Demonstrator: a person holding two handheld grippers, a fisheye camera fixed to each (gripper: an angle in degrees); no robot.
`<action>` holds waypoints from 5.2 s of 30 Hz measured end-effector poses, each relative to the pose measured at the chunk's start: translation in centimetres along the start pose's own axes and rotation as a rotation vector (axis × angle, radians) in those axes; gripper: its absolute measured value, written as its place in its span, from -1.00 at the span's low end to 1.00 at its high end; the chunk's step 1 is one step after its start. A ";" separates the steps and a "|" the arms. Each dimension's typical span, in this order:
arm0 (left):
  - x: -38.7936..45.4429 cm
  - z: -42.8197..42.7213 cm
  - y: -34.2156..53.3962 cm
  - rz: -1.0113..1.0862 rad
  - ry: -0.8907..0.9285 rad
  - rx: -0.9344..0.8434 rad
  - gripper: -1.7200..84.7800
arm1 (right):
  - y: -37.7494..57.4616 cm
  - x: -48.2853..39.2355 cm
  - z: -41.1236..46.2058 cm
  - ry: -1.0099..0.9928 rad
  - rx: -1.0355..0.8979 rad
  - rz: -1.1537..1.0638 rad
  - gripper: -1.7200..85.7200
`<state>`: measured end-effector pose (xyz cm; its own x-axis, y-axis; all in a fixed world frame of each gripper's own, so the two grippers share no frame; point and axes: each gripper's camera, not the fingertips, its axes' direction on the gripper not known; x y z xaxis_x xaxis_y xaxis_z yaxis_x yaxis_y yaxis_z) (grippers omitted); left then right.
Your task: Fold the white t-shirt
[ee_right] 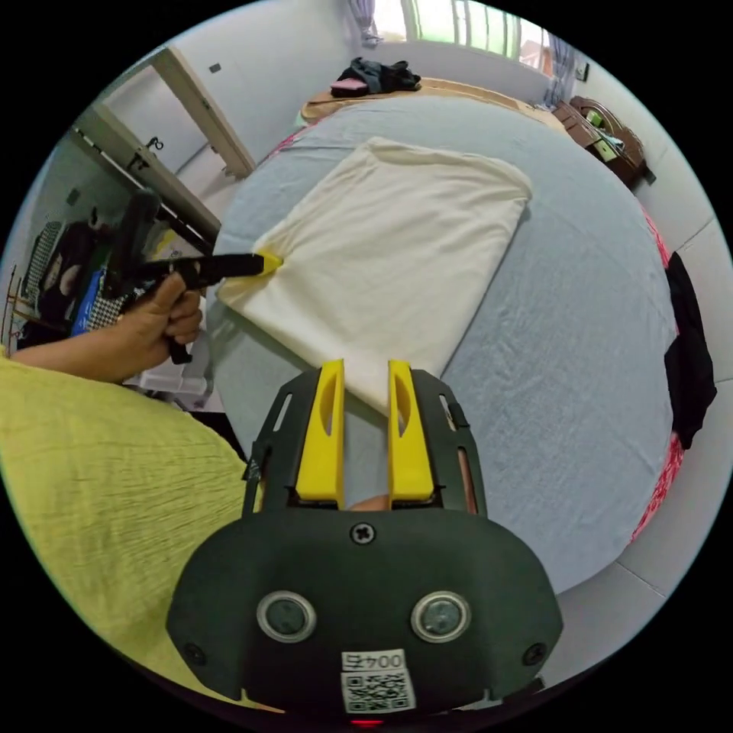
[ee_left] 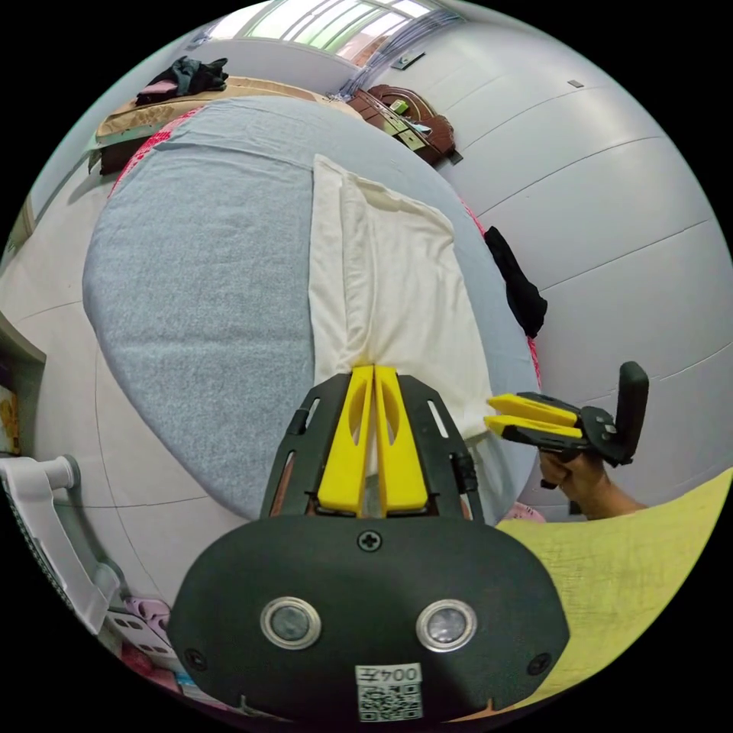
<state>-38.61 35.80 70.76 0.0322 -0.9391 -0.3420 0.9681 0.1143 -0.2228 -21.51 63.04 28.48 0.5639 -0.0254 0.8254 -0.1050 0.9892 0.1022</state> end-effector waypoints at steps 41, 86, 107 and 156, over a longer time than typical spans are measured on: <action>31.9 11.7 -29.1 0.657 -0.315 -0.242 -0.76 | -11.8 15.9 6.2 -0.159 -0.402 0.084 -0.87; 11.0 0.8 -37.2 0.349 -0.044 -0.217 -0.94 | -17.1 14.0 8.5 -0.023 -0.481 0.188 -0.85; -4.6 -8.9 -25.7 0.151 0.180 -0.355 -0.89 | -16.3 11.3 7.7 -0.026 -0.480 0.170 -0.86; 5.3 -3.8 -12.3 0.127 -0.083 -0.239 -0.96 | -3.7 3.1 1.2 -0.036 -0.084 -0.019 -0.85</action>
<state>-51.25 30.63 68.23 0.1794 -0.9345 -0.3073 0.8693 0.2968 -0.3953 -20.35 59.09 31.28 0.5355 -0.0478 0.8432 -0.0251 0.9971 0.0724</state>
